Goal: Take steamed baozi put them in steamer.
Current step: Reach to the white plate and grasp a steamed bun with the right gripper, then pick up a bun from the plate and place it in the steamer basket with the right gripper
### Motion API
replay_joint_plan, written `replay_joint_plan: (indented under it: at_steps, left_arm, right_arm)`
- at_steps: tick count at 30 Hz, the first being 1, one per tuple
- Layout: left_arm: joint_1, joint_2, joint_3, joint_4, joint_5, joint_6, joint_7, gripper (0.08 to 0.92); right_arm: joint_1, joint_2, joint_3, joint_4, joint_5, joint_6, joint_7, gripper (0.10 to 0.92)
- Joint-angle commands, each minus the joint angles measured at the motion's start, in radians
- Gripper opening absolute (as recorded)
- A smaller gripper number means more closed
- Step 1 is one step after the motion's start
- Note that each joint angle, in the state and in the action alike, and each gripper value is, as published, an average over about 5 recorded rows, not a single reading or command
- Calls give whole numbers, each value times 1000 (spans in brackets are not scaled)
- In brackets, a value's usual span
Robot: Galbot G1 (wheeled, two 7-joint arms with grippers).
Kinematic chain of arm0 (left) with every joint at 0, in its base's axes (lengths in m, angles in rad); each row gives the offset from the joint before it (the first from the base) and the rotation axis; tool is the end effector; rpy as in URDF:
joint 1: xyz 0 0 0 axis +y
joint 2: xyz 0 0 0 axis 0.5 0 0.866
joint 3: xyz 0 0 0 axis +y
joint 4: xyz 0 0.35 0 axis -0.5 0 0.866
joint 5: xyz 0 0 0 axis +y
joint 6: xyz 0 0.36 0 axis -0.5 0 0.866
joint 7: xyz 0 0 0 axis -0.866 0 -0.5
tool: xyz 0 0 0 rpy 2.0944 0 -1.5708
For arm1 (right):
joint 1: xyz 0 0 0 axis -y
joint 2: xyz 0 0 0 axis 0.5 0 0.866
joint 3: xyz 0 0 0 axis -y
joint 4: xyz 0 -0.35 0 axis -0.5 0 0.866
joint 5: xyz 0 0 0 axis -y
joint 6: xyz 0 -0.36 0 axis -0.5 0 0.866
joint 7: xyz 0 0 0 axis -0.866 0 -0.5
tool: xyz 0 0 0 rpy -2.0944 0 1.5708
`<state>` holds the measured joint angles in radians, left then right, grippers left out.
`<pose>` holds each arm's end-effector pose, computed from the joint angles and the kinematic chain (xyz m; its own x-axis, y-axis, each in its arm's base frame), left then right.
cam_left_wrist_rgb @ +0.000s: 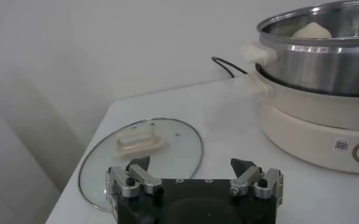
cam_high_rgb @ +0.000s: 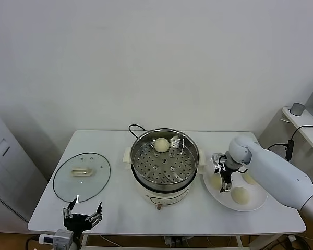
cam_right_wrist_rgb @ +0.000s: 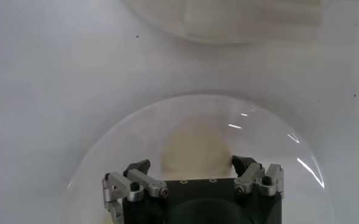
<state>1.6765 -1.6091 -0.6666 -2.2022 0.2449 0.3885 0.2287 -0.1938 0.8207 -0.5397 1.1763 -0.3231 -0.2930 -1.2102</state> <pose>0.1507 0.0361 -0.2817 -0.9090 -0.0169 0.4165 0.0757 0.9759 0.2047 0.5246 -0.1204 -0.2434 -0.1175 -0.0703 0.9906 -0.9927 -0.0184 -0.1191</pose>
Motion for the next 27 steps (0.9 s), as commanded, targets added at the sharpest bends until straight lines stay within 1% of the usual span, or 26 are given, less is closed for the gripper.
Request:
replay_joint_plan:
  at_steps: [1,3,8,11,13,18,23,27]
  left_arm:
    - [0,-1,1,0,1,0,0,823]
    - [0,-1,1,0,0,0,0,823]
    - [-3,-3,4,1,1,0,0,823]
    - [-4,-4,8,1,3,-1,0,823]
    - [-6,-4,11,1,5,-1,-1,823]
    - [-12,-8,15,-4,14,-1,-1,823]
    - [-10,-16,12,-9,35,4,-2,823]
    - [-5,-15,13,-23,43,3,-5,823]
  right_arm:
    - [-4,3,3,-3,-6,-1,5,751]
    - [-4,2,4,-2,-7,0,6,706]
    - [5,-4,7,0,-6,-2,4,562]
    - [17,-11,6,4,-1,-4,1,498]
    - [33,-21,4,12,12,-9,-5,480]
    - [130,-67,-36,47,78,-36,-33,468]
    - [362,-129,-214,90,255,-86,-68,455]
    - [596,-126,-395,112,397,-133,-83,445]
